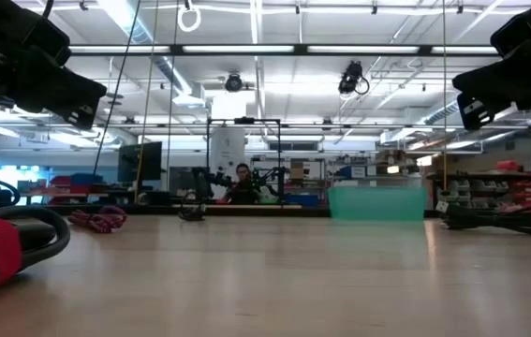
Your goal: Pick and place USB-C Cables
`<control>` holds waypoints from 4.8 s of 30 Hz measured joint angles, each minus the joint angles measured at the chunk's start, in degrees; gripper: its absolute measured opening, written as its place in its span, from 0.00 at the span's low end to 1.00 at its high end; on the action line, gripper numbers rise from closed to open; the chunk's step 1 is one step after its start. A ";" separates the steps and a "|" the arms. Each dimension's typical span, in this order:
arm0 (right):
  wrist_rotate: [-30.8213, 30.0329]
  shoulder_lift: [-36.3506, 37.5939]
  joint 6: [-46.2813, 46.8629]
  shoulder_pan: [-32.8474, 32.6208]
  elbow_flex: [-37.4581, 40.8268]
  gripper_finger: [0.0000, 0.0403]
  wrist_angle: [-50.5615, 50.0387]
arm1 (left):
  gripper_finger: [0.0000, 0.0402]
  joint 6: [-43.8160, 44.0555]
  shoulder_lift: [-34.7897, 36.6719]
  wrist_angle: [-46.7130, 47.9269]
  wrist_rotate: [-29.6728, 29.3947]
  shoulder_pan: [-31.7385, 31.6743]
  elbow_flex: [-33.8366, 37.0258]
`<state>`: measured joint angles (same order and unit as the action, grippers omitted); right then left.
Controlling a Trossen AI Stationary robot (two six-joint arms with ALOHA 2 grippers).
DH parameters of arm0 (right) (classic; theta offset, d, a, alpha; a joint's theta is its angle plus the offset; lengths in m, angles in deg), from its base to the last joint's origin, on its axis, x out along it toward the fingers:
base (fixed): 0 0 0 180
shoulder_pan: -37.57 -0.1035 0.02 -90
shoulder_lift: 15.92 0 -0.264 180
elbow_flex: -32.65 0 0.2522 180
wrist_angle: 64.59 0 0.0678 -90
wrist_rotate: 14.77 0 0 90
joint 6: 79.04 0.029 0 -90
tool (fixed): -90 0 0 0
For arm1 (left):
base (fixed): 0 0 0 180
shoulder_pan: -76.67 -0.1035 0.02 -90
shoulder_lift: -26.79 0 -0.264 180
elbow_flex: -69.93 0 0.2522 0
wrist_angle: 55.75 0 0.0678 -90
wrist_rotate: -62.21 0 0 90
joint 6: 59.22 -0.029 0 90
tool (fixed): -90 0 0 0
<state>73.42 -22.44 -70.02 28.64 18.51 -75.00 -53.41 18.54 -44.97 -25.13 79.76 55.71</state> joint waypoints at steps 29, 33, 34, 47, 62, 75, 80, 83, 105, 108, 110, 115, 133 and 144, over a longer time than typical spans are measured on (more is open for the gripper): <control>0.00 0.00 0.00 0.00 0.00 0.03 0.00 | 0.06 0.00 0.02 0.00 0.00 -0.01 0.00; -0.02 -0.01 0.00 -0.01 0.00 0.03 0.00 | 0.06 0.00 0.02 0.00 0.02 0.00 -0.01; -0.02 0.01 0.01 -0.01 0.01 0.03 0.00 | 0.06 0.00 0.00 0.00 0.00 0.00 0.01; -0.01 0.00 0.01 -0.01 0.01 0.03 0.00 | 0.06 0.00 0.00 0.01 0.00 -0.01 -0.01; 0.01 0.00 0.00 -0.01 0.02 0.03 0.00 | 0.06 0.00 0.00 0.00 0.02 -0.02 0.01; 0.01 -0.01 0.01 -0.01 0.01 0.03 0.00 | 0.06 0.00 0.01 0.00 0.00 0.00 0.00; 0.00 -0.01 0.00 -0.02 0.01 0.03 0.00 | 0.06 0.02 0.00 0.00 0.00 -0.02 0.01; -0.01 0.00 0.00 0.00 0.01 0.03 0.00 | 0.06 0.00 0.02 0.01 0.00 -0.02 0.00; 0.00 -0.01 0.00 0.00 0.00 0.03 0.00 | 0.06 0.01 0.00 0.00 0.00 -0.01 -0.01; -0.02 0.00 0.01 -0.02 0.00 0.03 0.00 | 0.06 0.02 0.01 0.00 0.00 -0.01 -0.01; 0.01 -0.01 0.02 -0.02 0.02 0.03 0.00 | 0.06 0.01 0.01 0.00 0.00 -0.01 0.01; -0.02 0.00 0.01 0.01 0.02 0.03 0.00 | 0.06 0.00 0.01 0.00 0.01 -0.01 0.01; 0.00 0.00 0.02 0.00 0.02 0.03 0.00 | 0.06 2.51 0.00 -0.57 0.13 -0.02 0.00; 0.01 0.01 -0.01 -0.01 0.00 0.03 0.00 | 0.06 2.78 0.00 -10.93 -2.77 -0.04 0.01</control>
<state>73.43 -22.43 -70.02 28.63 18.51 -75.00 -50.63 18.54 -55.90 -27.91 79.73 55.72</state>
